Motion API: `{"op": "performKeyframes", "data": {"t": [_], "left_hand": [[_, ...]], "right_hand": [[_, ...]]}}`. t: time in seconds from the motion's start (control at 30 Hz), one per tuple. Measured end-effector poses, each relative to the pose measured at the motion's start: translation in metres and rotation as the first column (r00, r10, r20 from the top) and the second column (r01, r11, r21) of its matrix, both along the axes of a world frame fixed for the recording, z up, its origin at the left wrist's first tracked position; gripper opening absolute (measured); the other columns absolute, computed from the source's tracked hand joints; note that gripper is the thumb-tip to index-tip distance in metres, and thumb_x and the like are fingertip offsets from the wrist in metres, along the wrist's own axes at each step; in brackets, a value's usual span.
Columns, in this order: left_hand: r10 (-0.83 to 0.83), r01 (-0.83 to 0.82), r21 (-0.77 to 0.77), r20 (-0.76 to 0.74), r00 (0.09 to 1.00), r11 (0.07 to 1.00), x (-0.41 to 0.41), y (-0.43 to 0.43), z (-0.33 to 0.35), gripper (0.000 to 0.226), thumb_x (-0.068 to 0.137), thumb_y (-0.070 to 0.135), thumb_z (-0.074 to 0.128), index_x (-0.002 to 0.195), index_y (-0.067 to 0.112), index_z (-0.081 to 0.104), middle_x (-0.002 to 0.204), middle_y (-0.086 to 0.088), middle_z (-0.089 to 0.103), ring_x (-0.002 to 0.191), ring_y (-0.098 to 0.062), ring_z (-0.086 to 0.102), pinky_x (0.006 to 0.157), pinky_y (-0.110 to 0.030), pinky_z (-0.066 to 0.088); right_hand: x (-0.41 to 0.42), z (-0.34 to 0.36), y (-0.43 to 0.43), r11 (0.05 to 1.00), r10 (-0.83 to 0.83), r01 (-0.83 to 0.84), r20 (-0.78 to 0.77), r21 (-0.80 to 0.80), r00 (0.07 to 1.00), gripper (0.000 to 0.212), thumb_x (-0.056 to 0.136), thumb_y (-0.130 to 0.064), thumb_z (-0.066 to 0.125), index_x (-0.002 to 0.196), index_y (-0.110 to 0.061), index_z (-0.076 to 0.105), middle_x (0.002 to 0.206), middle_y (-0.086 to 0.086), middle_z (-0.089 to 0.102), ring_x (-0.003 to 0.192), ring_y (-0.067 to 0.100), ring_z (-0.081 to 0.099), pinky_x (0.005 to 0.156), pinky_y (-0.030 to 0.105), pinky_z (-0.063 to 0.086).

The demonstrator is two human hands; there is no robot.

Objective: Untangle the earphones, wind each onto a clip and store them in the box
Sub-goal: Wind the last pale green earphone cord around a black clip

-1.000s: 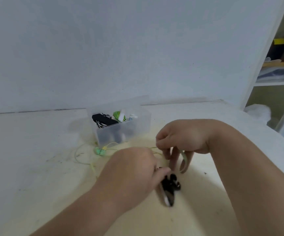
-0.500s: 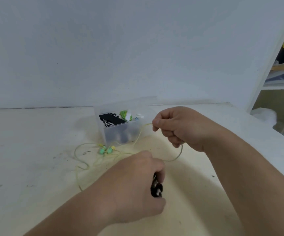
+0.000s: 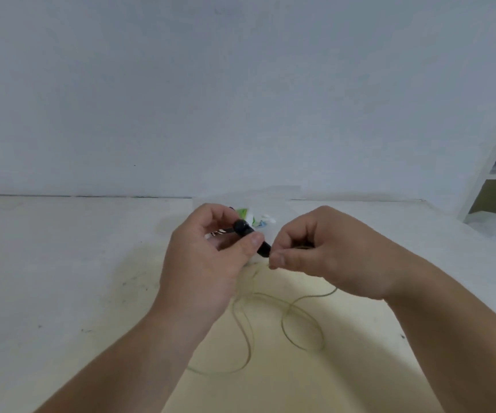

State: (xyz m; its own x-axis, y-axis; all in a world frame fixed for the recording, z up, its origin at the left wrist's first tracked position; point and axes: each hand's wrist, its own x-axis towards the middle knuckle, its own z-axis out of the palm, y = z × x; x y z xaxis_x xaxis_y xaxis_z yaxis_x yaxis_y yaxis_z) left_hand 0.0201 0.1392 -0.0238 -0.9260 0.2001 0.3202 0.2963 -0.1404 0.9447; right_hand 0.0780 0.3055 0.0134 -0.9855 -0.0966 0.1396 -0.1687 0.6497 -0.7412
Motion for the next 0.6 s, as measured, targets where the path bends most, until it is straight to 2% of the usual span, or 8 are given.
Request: {"op": "performKeyframes", "data": {"t": [0.13, 0.27, 0.37, 0.43, 0.5, 0.6], "left_hand": [[-0.096, 0.096, -0.007, 0.016, 0.995, 0.995, 0.006, -0.001, 0.002, 0.027, 0.074, 0.007, 0.082, 0.095, 0.011, 0.065, 0.088, 0.001, 0.077, 0.079, -0.015, 0.076, 0.065, -0.016, 0.054], [-0.193, 0.193, 0.005, 0.010, 0.981, 0.981, 0.012, 0.002, 0.001, 0.032, 0.071, -0.007, 0.081, 0.092, 0.004, 0.060, 0.084, -0.007, 0.074, 0.071, -0.022, 0.076, 0.059, -0.016, 0.050], [-0.223, 0.223, -0.033, -0.009, 0.975, 0.974, 0.010, 0.002, -0.001, 0.028, 0.072, -0.004, 0.081, 0.089, 0.007, 0.062, 0.083, -0.005, 0.074, 0.076, -0.020, 0.075, 0.067, -0.023, 0.052], [-0.245, 0.245, -0.031, -0.012, 0.969, 0.969, 0.008, 0.001, -0.002, 0.026, 0.072, -0.004, 0.080, 0.088, 0.008, 0.064, 0.081, 0.001, 0.072, 0.075, -0.014, 0.071, 0.068, -0.021, 0.052], [-0.273, 0.272, -0.046, -0.006, 0.962, 0.961, 0.008, 0.001, -0.002, 0.023, 0.074, -0.004, 0.080, 0.087, 0.008, 0.065, 0.080, 0.003, 0.069, 0.072, -0.010, 0.067, 0.065, -0.016, 0.049], [-0.287, 0.286, -0.071, -0.004, 0.958, 0.956, 0.005, -0.001, 0.000, 0.023, 0.072, 0.005, 0.084, 0.086, 0.013, 0.068, 0.082, 0.001, 0.071, 0.079, -0.014, 0.070, 0.069, -0.017, 0.051]], "right_hand": [[0.000, 0.003, 0.005, 0.988, -0.142, 0.128, -0.164, -0.092, 0.976, 0.019, 0.090, -0.022, 0.069, 0.072, -0.016, 0.072, 0.050, -0.008, 0.040, 0.046, 0.009, 0.029, 0.044, 0.016, 0.027], [-0.002, 0.001, 0.002, 0.982, -0.144, 0.115, -0.204, -0.147, 0.968, 0.019, 0.090, -0.019, 0.070, 0.072, -0.013, 0.071, 0.052, -0.007, 0.043, 0.049, 0.011, 0.031, 0.045, 0.018, 0.027], [-0.005, 0.001, 0.001, 0.949, -0.258, 0.189, -0.277, -0.251, 0.925, 0.019, 0.090, -0.018, 0.069, 0.070, -0.015, 0.071, 0.049, -0.011, 0.042, 0.047, 0.009, 0.032, 0.045, 0.018, 0.028], [-0.009, 0.001, 0.006, 0.866, -0.417, 0.271, -0.304, -0.421, 0.857, 0.021, 0.091, -0.017, 0.068, 0.070, -0.015, 0.070, 0.051, -0.006, 0.043, 0.047, 0.011, 0.033, 0.046, 0.024, 0.028], [-0.011, 0.003, 0.015, 0.730, -0.582, 0.346, -0.270, -0.590, 0.767, 0.022, 0.094, -0.016, 0.064, 0.072, -0.015, 0.069, 0.053, -0.002, 0.041, 0.047, 0.013, 0.032, 0.048, 0.028, 0.025], [-0.012, 0.005, 0.032, 0.534, -0.754, 0.444, -0.167, -0.720, 0.635, 0.022, 0.097, -0.019, 0.061, 0.076, -0.013, 0.067, 0.052, -0.006, 0.043, 0.046, 0.011, 0.033, 0.048, 0.027, 0.028]]}}
